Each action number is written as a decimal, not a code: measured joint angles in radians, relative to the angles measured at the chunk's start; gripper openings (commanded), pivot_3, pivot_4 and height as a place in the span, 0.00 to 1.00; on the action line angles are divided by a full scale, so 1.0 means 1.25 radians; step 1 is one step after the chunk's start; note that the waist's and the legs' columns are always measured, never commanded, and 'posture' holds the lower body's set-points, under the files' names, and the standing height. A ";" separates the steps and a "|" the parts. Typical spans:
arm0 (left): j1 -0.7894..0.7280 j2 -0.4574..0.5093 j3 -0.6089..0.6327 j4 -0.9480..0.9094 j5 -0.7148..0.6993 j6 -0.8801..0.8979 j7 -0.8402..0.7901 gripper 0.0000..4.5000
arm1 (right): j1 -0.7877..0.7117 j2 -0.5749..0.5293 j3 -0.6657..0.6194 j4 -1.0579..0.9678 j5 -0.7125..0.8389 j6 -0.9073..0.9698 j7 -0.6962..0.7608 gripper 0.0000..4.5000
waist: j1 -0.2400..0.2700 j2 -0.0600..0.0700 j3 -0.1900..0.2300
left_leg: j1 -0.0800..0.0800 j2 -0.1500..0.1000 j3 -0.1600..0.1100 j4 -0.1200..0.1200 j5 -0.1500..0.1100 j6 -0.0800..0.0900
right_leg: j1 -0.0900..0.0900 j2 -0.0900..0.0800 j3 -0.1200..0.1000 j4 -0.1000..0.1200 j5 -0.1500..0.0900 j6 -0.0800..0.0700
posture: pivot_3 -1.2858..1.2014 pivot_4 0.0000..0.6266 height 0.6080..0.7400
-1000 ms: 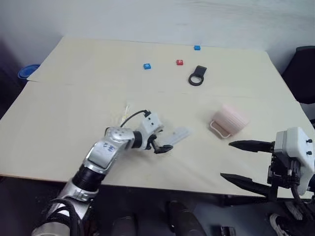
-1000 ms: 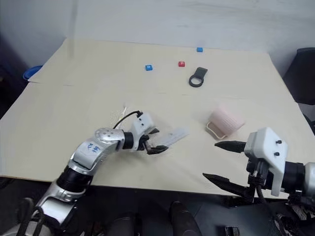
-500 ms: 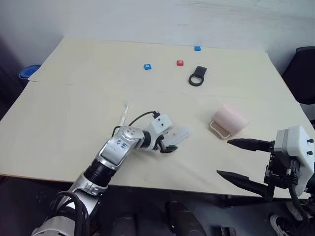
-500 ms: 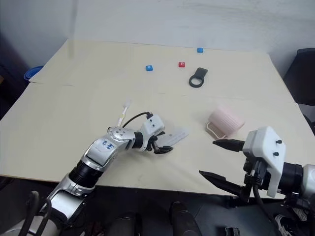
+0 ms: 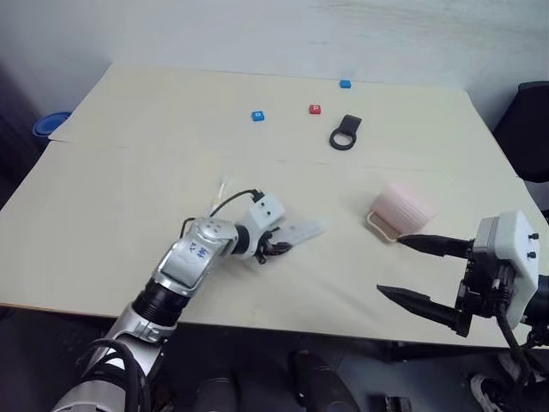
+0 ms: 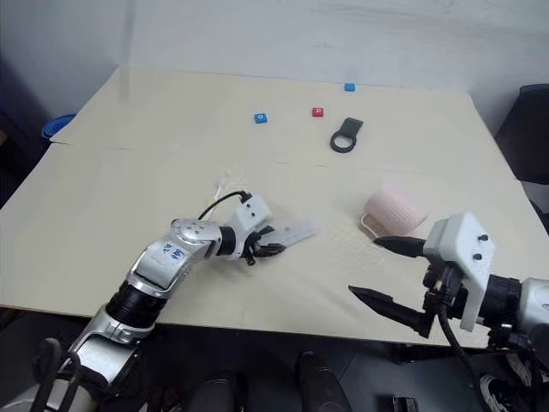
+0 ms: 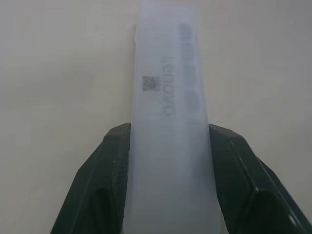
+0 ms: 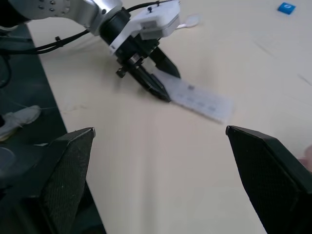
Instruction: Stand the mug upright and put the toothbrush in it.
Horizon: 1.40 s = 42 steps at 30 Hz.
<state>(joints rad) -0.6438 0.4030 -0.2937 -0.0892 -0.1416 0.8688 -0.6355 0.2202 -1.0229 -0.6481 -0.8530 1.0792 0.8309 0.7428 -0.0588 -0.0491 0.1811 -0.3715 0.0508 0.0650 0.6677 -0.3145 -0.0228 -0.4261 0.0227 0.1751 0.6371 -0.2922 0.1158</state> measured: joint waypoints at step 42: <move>0.317 0.392 0.709 -0.134 -0.210 0.129 0.021 0.99 | -0.376 0.122 0.413 0.330 -0.258 -0.066 0.056 1.00 | -0.007 -0.003 0.000 | -0.003 -0.002 -0.003 -0.002 0.000 0.000 | -0.002 -0.018 -0.010 -0.001 -0.003 -0.001 | 0.52 0.24 1.00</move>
<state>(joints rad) -0.2477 0.8927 0.5925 -0.2566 -0.4038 1.0298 -0.6094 -0.2499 -0.8699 -0.1313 -0.4405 0.7570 0.7486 0.8123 -0.0680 -0.0528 0.1817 -0.3753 0.0480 0.0614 0.6656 -0.3141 -0.0223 -0.4281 0.0003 0.1624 0.6364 -0.2965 0.1145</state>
